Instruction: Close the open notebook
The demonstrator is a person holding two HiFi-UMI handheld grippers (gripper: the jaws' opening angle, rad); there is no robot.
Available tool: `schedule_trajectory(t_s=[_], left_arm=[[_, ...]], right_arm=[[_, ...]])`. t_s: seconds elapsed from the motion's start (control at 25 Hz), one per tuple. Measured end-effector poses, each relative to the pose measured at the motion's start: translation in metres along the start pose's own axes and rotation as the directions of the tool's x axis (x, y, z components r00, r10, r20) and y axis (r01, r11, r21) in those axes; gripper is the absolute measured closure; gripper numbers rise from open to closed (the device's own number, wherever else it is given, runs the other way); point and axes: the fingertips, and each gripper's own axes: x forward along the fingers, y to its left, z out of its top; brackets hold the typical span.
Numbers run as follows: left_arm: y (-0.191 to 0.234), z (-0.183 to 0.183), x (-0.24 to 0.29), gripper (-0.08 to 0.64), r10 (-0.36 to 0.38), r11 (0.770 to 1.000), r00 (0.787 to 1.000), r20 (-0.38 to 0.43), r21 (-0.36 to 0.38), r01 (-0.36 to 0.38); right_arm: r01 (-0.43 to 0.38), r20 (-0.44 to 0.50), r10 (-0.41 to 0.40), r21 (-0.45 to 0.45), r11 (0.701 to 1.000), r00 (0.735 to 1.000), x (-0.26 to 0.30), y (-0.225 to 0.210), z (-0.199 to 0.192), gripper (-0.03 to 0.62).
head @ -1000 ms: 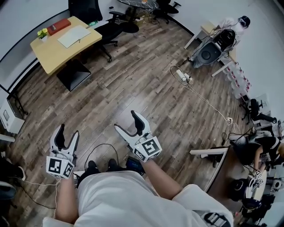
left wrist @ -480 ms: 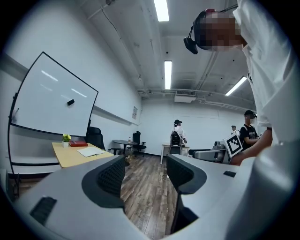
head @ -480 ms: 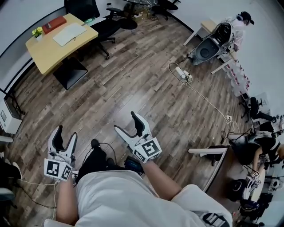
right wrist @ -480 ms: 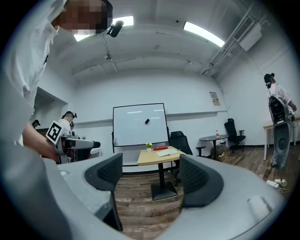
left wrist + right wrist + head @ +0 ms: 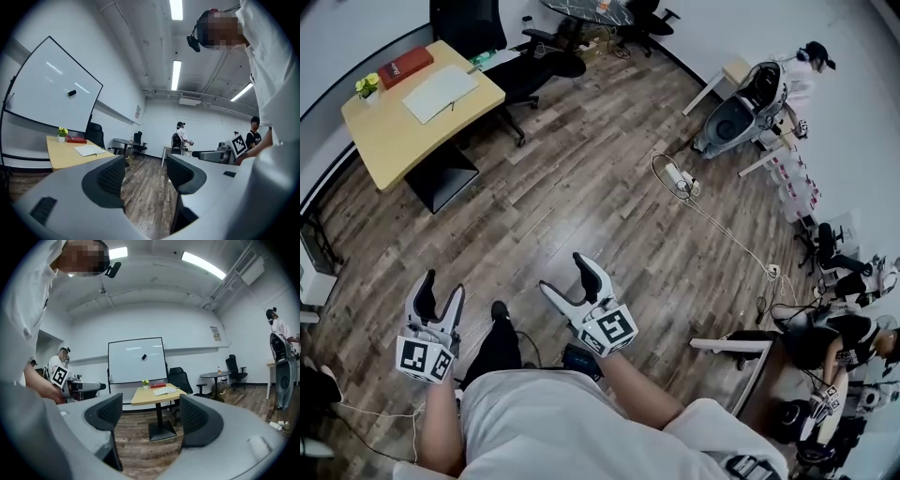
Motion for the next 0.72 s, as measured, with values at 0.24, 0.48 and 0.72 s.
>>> schedule_trajectory(t_s=[0.24, 0.48, 0.72], left_arm=[[0.052, 0.028, 0.058, 0.296, -0.012, 0.999, 1.000, 0.007, 0.037, 0.012], [0.101, 0.041, 0.110, 0.296, -0.036, 0.998, 0.999, 0.008, 0.047, 0.035], [0.125, 0.034, 0.160, 0.296, -0.053, 0.998, 0.999, 0.001, 0.038, 0.053]], right_arm=[[0.005, 0.007, -0.005, -0.036, 0.999, 1.000, 0.079, -0.030, 0.024, 0.207], [0.002, 0.009, -0.002, -0.073, 0.997, 1.000, 0.146, -0.055, 0.044, 0.207], [0.029, 0.008, -0.028, -0.091, 0.995, 1.000, 0.177, -0.091, 0.051, 0.207]])
